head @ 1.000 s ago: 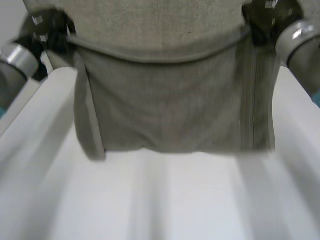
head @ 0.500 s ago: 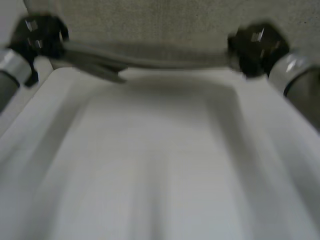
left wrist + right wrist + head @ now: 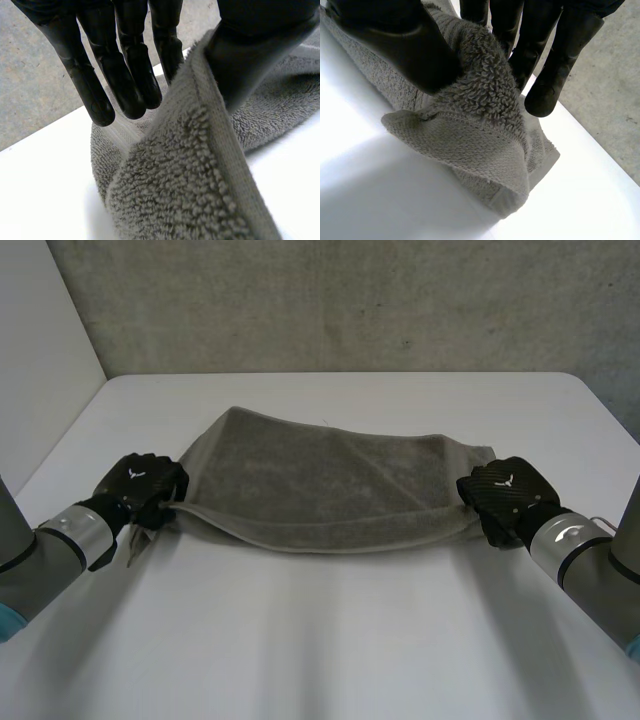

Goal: Fold the towel.

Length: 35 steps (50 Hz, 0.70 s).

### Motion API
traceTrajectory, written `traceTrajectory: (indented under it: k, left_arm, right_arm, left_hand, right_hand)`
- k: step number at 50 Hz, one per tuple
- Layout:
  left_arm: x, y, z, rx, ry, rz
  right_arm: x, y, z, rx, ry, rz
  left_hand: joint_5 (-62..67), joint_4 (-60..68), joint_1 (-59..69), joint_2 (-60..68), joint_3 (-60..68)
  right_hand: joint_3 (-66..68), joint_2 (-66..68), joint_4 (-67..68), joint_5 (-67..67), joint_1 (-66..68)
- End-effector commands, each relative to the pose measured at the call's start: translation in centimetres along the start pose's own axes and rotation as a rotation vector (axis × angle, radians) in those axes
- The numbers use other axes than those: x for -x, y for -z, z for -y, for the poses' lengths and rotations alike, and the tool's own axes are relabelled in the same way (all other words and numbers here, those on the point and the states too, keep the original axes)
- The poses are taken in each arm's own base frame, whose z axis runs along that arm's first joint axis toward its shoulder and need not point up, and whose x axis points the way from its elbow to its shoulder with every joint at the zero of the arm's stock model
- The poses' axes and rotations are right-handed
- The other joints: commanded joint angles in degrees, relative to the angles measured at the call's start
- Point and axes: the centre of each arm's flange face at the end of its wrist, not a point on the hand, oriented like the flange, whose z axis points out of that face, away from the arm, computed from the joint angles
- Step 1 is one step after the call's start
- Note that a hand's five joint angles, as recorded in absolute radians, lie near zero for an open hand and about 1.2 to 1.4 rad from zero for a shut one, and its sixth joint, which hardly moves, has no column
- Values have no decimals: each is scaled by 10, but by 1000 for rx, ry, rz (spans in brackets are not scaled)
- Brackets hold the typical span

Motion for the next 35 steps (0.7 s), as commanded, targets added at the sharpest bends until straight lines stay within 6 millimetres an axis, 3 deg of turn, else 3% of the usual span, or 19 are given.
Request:
traceTrajectory:
  k: [1, 9, 12, 13, 15, 20, 22, 24, 25, 27, 28, 29, 30, 31, 32, 33, 34, 35]
  left_arm:
    - [-2, 2, -3, 14, 9, -1]
    - [-4, 3, -11, 38, 17, 6]
    - [-3, 3, -13, 49, 18, 20]
    - [-2, 3, -13, 57, 19, 28]
    - [0, 3, -13, 59, 19, 40]
    - [14, 7, -3, 52, 10, 107]
    - [21, 13, 8, 40, 4, 132]
    - [34, 26, 34, -5, -7, 180]
    - [34, 26, 34, -6, -7, 180]
    - [39, 41, 68, -68, -36, 205]
    - [39, 41, 68, -68, -36, 206]
    - [39, 50, 87, -105, -49, 214]
    - [39, 50, 87, -105, -49, 214]
    - [40, 59, 107, -156, -59, 225]
    - [42, 67, 128, -214, -59, 237]
    - [42, 67, 128, -215, -59, 237]
    - [43, 72, 146, -271, -49, 242]
    - [43, 77, 163, -326, -33, 239]
  right_arm:
    - [2, 1, -1, 6, -6, 7]
    - [0, 4, 1, 9, -8, -11]
    - [-4, 7, 5, 3, -7, -25]
    - [-5, 8, 8, -6, -10, -32]
    - [-8, 11, 12, -19, -18, -42]
    - [-26, 20, 25, -46, -72, -98]
    - [-34, 31, 36, -55, -116, -109]
    - [-36, 38, 44, -60, -126, -107]
    - [-39, 47, 55, -70, -129, -111]
    - [-43, 56, 67, -82, -126, -116]
    - [-43, 56, 67, -82, -126, -116]
    - [-47, 66, 80, -102, -119, -122]
    - [-52, 76, 95, -131, -110, -132]
    - [-52, 76, 95, -131, -110, -132]
    - [-58, 85, 110, -164, -98, -147]
    - [-64, 92, 125, -201, -85, -165]
    - [-64, 92, 125, -201, -85, -166]
    - [-71, 98, 138, -231, -74, -178]
  left_hand:
    - [-65, -62, -63, -62, -64]
    - [-29, -27, -28, -27, -29]
    - [18, 21, 19, 21, 18]
    - [118, 121, 119, 121, 118]
    - [195, 198, 196, 198, 196]
    - [196, 199, 197, 199, 196]
    - [196, 199, 197, 199, 196]
    - [196, 199, 197, 199, 196]
    - [196, 199, 197, 199, 196]
    - [196, 199, 197, 199, 196]
    - [196, 199, 197, 199, 196]
    - [196, 199, 197, 199, 196]
    - [196, 199, 197, 199, 196]
    - [196, 199, 197, 199, 196]
    - [196, 199, 197, 199, 196]
    - [196, 199, 197, 199, 196]
    - [196, 199, 197, 199, 196]
    - [196, 199, 197, 199, 196]
  right_hand:
    - [39, 50, 29, 32, 33]
    - [39, 50, 29, 32, 33]
    - [39, 50, 29, 32, 33]
    - [39, 50, 29, 32, 33]
    - [39, 50, 29, 32, 33]
    - [39, 50, 29, 32, 33]
    - [39, 50, 29, 32, 33]
    - [39, 50, 29, 32, 33]
    - [39, 50, 29, 32, 33]
    - [39, 50, 29, 32, 33]
    - [39, 50, 29, 32, 33]
    - [39, 50, 29, 32, 33]
    - [39, 50, 29, 32, 33]
    - [39, 50, 29, 32, 33]
    - [39, 50, 29, 32, 33]
    - [39, 50, 29, 32, 33]
    - [39, 50, 29, 32, 33]
    - [39, 50, 29, 32, 33]
